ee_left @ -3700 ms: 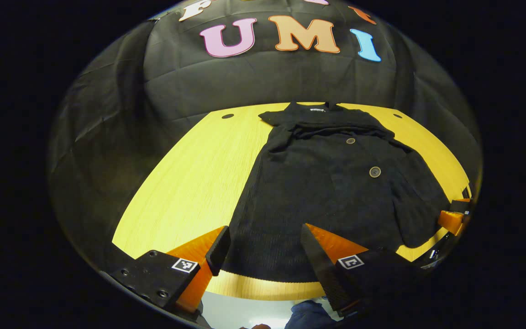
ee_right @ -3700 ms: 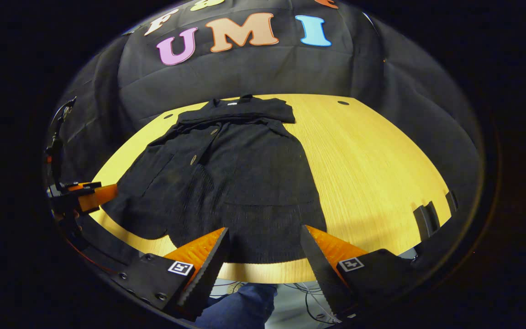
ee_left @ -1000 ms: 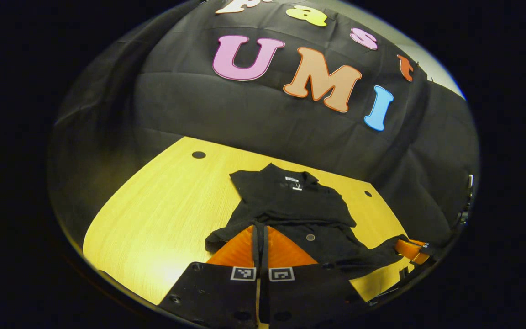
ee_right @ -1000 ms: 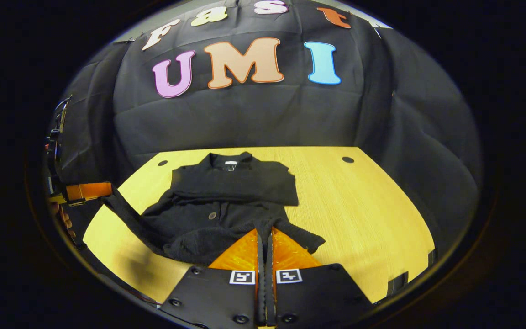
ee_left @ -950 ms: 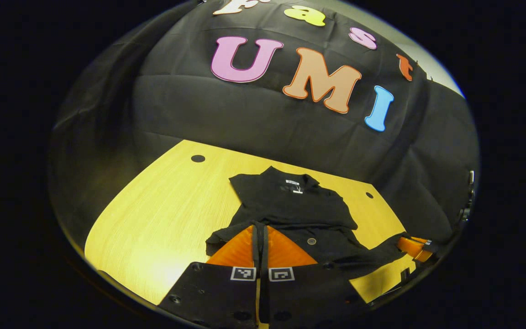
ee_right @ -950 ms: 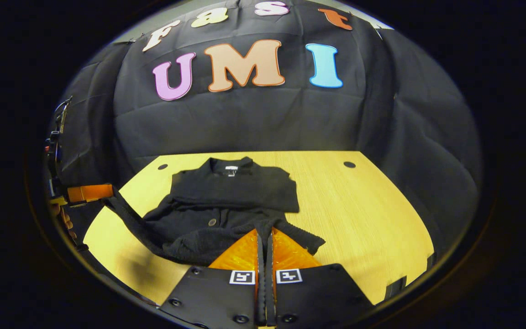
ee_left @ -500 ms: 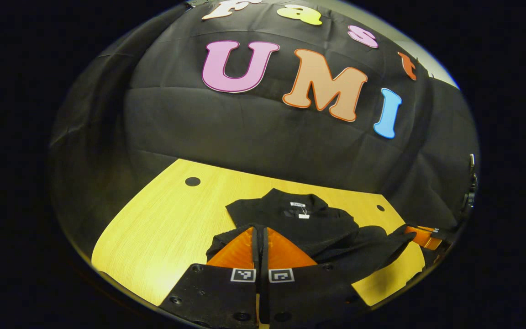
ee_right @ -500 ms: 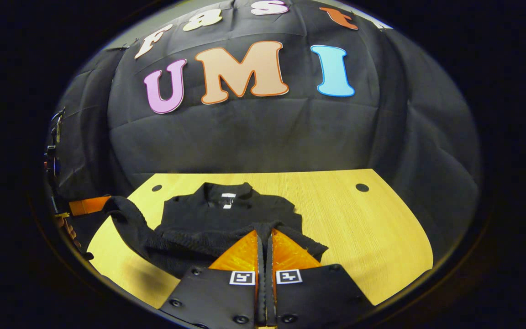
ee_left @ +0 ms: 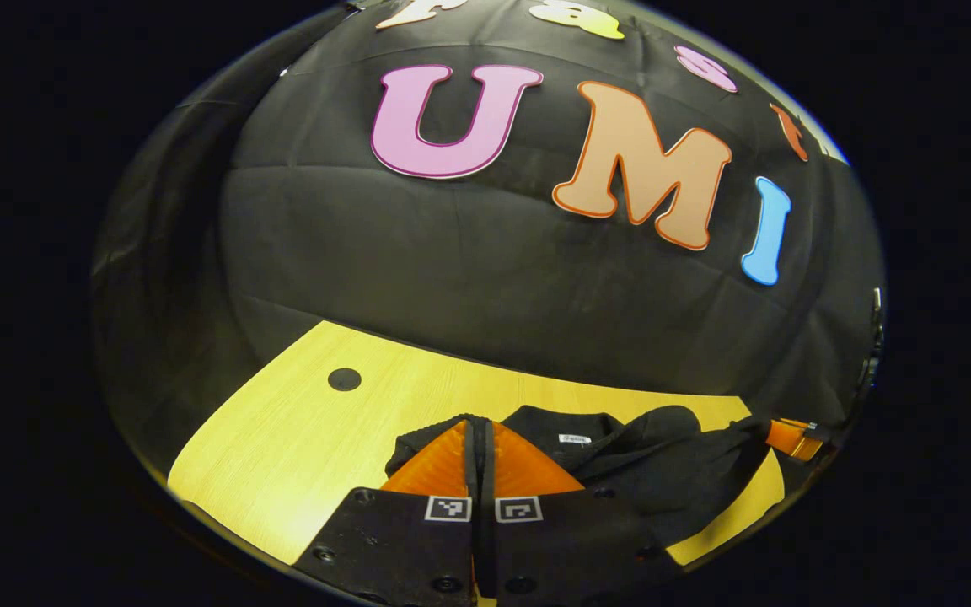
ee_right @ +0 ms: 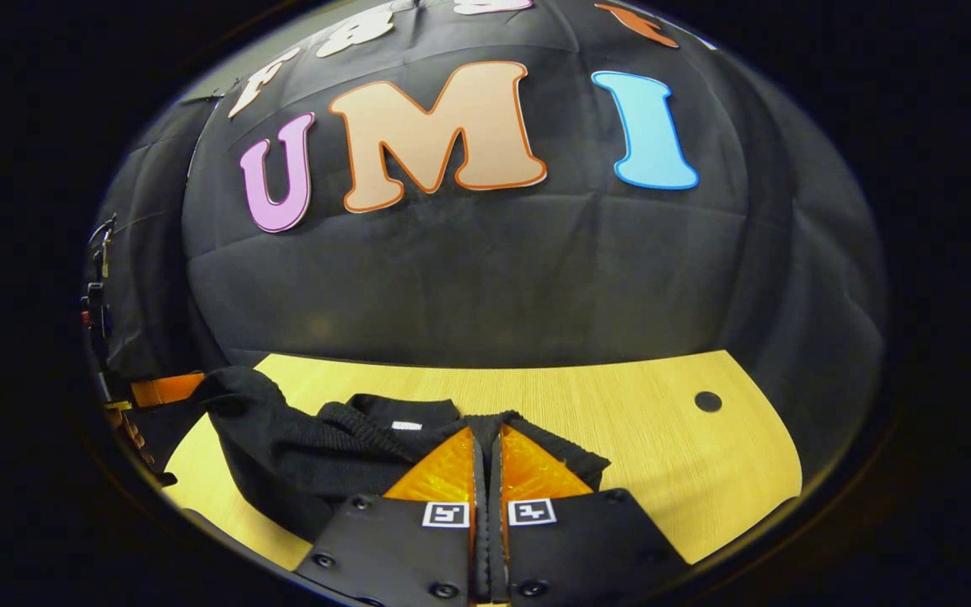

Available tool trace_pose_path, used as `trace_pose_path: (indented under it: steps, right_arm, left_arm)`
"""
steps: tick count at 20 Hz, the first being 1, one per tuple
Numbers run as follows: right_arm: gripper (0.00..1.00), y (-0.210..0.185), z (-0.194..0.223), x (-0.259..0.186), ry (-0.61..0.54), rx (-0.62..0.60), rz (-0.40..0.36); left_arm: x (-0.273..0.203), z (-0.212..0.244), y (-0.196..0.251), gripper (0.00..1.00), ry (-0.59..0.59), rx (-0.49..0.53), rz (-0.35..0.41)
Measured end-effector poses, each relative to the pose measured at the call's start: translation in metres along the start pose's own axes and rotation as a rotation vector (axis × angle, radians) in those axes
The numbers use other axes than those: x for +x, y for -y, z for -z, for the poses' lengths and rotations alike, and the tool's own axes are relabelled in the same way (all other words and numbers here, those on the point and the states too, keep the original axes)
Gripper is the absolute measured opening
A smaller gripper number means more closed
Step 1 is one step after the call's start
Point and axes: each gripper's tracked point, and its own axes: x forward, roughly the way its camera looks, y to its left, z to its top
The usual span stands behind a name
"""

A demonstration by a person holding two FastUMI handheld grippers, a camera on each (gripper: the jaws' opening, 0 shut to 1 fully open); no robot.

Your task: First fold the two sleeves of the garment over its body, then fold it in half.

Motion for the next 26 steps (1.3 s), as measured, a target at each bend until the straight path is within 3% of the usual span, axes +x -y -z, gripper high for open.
trace_pose_path:
  steps: [5,10,12,15,16,19,21,24,25,26]
  right_arm:
    - [0.00,0.009,0.013,0.073,-0.062,0.004,-0.006]
    - [0.04,0.023,0.040,0.109,-0.137,0.062,-0.021]
    - [0.11,0.026,0.048,0.115,-0.162,0.069,-0.035]
    - [0.22,0.040,0.041,0.121,-0.137,0.060,-0.026]
    - [0.29,0.043,0.039,0.118,-0.129,0.065,-0.025]
    - [0.79,0.050,0.032,0.111,-0.108,0.054,-0.027]
    - [0.99,0.057,0.029,0.099,-0.109,0.036,-0.020]
    - [0.99,0.055,0.021,0.073,-0.074,0.049,-0.032]
    - [0.95,0.054,0.018,0.060,-0.058,0.050,-0.033]
    - [0.99,0.053,0.017,0.046,-0.038,0.051,-0.032]
  left_arm:
    - [0.053,0.021,-0.007,0.00,-0.046,0.029,-0.064]
    - [0.090,0.048,-0.008,0.00,-0.112,0.027,-0.116]
    - [0.095,0.056,-0.012,0.01,-0.129,0.067,-0.158]
    - [0.097,0.050,-0.010,0.15,-0.113,0.087,-0.179]
    - [0.097,0.047,-0.008,0.33,-0.096,0.080,-0.178]
    - [0.092,0.035,-0.014,0.84,-0.062,0.098,-0.224]
    - [0.083,0.031,-0.013,0.86,-0.052,0.085,-0.236]
    - [0.065,0.025,-0.013,0.89,-0.036,0.036,-0.245]
    - [0.055,0.021,-0.014,0.89,-0.023,0.028,-0.248]
    - [0.045,0.015,-0.015,0.89,-0.005,0.023,-0.249]
